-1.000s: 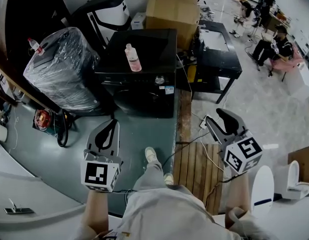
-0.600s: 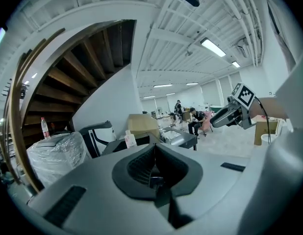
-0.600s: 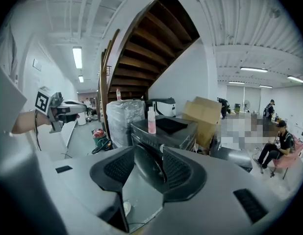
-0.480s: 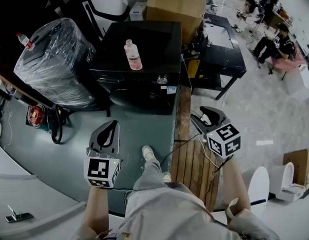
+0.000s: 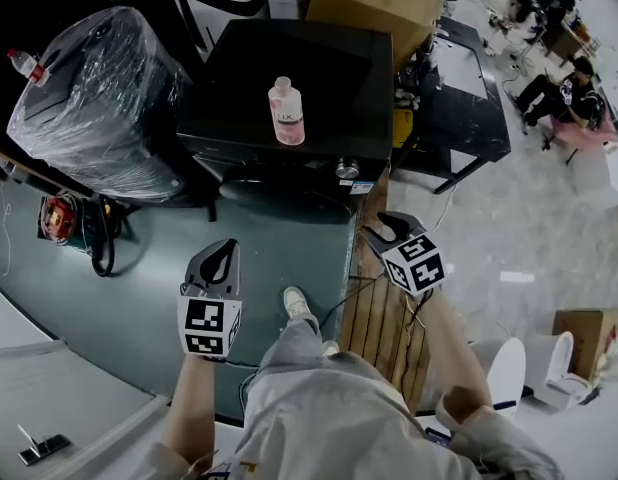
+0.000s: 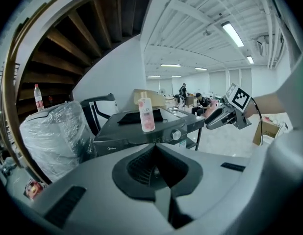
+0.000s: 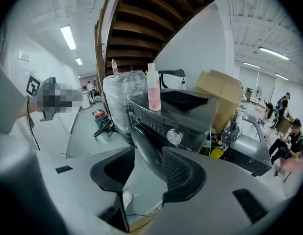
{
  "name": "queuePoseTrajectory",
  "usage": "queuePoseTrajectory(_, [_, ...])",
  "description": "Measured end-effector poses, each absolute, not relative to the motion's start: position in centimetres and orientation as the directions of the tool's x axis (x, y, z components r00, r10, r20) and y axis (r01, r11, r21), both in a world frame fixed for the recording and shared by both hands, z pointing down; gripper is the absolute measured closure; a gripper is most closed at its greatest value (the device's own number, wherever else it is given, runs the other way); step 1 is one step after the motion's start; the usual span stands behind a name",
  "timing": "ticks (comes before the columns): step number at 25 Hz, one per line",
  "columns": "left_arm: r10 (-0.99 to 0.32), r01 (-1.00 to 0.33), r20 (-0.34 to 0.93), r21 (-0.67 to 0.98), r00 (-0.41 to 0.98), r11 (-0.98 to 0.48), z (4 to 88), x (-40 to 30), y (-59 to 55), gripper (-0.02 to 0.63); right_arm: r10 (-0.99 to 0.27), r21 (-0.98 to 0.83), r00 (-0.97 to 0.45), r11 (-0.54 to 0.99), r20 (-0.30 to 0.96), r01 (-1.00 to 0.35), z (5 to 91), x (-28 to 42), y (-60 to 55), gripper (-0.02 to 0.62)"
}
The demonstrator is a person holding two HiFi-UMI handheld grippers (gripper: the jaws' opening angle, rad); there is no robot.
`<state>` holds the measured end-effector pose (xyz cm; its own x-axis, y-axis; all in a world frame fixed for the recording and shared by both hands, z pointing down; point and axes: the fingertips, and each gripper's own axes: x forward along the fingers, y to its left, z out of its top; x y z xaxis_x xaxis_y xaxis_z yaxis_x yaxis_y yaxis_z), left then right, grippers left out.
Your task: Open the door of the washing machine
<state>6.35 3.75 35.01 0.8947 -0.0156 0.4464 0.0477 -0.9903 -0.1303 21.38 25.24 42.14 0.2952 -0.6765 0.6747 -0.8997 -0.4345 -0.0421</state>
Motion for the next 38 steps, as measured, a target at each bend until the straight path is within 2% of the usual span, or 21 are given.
queuePoseTrajectory(9, [0.021,0.066,0.529,-0.066,0.849,-0.996,41.0,11.5,-0.7,0.584,-0.624,-0.120,0.233,-0.470,0.746,-0.874,50.6,25.2,20.1,0.408])
queuePoseTrajectory(16, [0.028,0.041,0.587,-0.010,0.809,-0.999,45.1,11.6,-2.1,0.584,-0.584,-0.114,0.184,-0.436,0.791,-0.893,54.9,26.7,18.5,0.414])
queuePoseTrajectory(21, [0.034,-0.024,0.640,0.081,0.768,-0.996,48.3,11.2,-2.0,0.584,-0.568,-0.187,0.117,-0.448,0.815,-0.874,58.2,27.6,17.9,0.422])
queuePoseTrajectory(26, [-0.005,-0.119,0.678,0.122,0.735,-0.985,50.7,11.1,-3.1,0.584,-0.525,-0.181,0.075,-0.419,0.848,-0.890,61.6,28.5,16.4,0.420])
queuePoseTrajectory(38, [-0.060,-0.198,0.722,0.107,0.689,-0.974,54.8,12.2,-2.2,0.584,-0.424,-0.140,-0.008,-0.281,0.906,-0.949,68.9,31.2,15.9,0.407])
